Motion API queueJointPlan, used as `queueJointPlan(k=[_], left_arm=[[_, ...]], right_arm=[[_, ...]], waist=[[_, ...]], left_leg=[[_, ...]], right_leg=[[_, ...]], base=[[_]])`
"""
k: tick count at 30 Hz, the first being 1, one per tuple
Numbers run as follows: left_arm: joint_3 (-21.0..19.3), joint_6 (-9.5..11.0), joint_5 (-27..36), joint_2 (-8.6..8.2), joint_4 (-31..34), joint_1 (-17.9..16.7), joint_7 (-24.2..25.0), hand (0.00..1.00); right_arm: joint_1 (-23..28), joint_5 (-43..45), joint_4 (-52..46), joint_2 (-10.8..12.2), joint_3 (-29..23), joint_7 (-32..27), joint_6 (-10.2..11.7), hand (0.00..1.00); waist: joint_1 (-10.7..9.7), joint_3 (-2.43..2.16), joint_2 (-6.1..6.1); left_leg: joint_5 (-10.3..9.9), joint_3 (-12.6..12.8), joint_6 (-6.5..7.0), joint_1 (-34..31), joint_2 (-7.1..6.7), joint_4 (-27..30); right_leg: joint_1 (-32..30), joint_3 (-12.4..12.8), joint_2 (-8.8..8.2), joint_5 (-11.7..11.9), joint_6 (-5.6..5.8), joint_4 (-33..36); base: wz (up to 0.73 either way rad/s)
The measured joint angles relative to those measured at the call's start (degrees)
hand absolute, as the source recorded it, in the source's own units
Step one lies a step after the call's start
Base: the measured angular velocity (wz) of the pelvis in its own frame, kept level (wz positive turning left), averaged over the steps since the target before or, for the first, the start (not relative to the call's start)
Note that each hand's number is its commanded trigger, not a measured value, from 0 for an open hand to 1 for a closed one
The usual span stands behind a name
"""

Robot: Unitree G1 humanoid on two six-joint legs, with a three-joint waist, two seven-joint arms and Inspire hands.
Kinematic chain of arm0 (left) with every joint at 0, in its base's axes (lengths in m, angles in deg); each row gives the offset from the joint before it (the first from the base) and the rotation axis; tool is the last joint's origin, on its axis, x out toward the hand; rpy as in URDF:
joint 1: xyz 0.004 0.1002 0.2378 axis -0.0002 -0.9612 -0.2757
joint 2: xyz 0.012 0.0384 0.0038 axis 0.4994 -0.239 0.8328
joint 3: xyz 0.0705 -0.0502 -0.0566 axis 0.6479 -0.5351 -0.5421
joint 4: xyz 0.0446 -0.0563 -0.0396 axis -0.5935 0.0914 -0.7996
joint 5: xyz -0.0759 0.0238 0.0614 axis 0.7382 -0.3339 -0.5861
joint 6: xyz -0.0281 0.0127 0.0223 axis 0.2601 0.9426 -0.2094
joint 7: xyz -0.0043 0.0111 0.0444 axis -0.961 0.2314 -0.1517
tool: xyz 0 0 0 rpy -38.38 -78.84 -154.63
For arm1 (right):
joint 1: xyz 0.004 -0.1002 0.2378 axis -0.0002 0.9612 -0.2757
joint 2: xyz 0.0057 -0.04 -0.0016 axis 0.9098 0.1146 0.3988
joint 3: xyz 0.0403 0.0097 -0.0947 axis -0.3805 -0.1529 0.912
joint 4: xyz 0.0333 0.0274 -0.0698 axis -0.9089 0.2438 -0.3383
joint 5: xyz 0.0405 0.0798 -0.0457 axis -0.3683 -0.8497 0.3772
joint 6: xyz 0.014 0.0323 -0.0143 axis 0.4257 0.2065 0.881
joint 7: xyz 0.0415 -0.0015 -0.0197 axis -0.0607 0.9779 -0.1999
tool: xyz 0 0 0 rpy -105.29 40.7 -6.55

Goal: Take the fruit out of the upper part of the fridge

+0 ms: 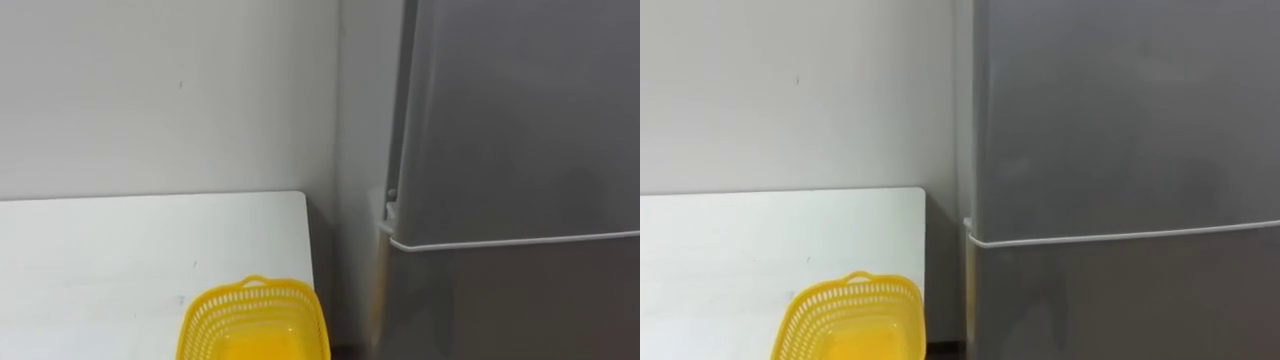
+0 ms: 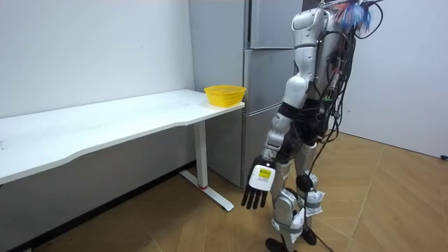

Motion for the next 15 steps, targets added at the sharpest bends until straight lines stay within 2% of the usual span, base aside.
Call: queueJointPlan(k=[1,3,6,8,11,15], left_arm=[[-0.52,0.39,2.76,0.00,0.01,0.05,-0.29,0.00],[-3.31,1.00,13.86,0.02,0.54,0.44,-1.47,0.00],[-6.24,1.57,21.36,0.02,2.26,0.84,-2.84,0.00],[-6.93,3.32,28.29,0.12,4.74,0.64,-3.86,0.00],[-7.36,4.56,32.09,0.15,9.74,0.74,-5.99,0.00],[-7.44,6.46,37.14,0.79,22.86,2.20,-12.00,0.00]], right_arm=[[0.02,0.00,0.00,-0.06,0.00,0.08,-0.03,0.00],[-0.07,0.07,-0.38,-0.43,-0.01,0.50,-0.73,0.00],[-0.01,0.72,-0.97,-0.50,-1.74,0.61,-1.34,0.00],[-0.08,2.01,-1.19,-0.71,-2.11,0.64,-1.93,0.00],[-0.08,6.32,-1.90,-0.89,-2.11,0.51,-2.00,0.00],[0.01,9.40,-2.93,-1.26,-2.07,0.53,-2.37,0.00]], waist=[[0.17,0.01,0.05],[0.59,0.01,0.19],[1.50,-0.07,0.40],[1.88,-0.16,0.63],[1.98,-0.34,1.07],[3.21,-0.33,1.33]], left_leg=[[0.00,0.00,0.00,0.20,-0.01,-0.02],[-0.03,-0.18,0.04,0.24,-0.09,-0.05],[-0.07,-0.36,0.10,0.18,-0.12,-0.16],[-0.09,-0.51,0.14,-0.10,-0.13,-0.07],[-0.12,-1.07,0.18,-0.48,-0.22,0.21],[-0.11,-1.37,0.18,-0.58,-0.25,0.33]], right_leg=[[0.03,0.00,-0.02,-0.03,0.00,0.00],[0.03,-0.05,-0.13,-0.18,0.07,0.10],[-0.01,-0.23,-0.17,-0.19,0.07,0.28],[-0.09,-0.54,-0.25,-0.20,0.07,0.37],[-0.09,-0.73,-0.22,-0.18,0.09,0.38],[-0.35,-0.95,-0.27,-0.23,0.05,1.09]], base=[[0.00],[0.00],[0.02],[0.07],[0.08],[0.02]])
